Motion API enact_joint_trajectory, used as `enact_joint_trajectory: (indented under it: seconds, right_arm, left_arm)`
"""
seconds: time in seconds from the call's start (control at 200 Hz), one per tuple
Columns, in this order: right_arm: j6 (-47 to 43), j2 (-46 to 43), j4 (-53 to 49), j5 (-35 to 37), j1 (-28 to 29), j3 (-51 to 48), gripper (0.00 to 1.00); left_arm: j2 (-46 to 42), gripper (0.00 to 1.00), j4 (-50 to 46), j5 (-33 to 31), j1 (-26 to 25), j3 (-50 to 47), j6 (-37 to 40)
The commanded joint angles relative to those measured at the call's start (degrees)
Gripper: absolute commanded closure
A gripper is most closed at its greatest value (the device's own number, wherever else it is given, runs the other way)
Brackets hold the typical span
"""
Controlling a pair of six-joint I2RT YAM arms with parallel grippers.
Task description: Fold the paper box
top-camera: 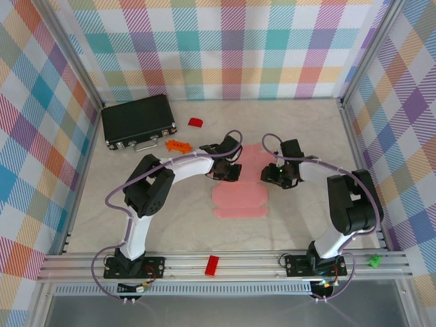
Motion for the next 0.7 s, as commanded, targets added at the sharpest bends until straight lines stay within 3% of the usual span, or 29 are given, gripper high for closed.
enact_joint_trajectory:
  seconds: [0.0,0.695]
  right_arm:
    - [-0.7,0.8,1.5,-3.2,-0.4,1.2,0.58]
    - [-3.6,0.6,3.7,-13.2,0.9,2.6,0.63]
  left_arm:
    - [1.3,1.0,-2.7,0.1,-0.1,0.8,-1.0]
    - [2.8,1.0,-3.7,-2.3,-0.1,-0.7,-0.5]
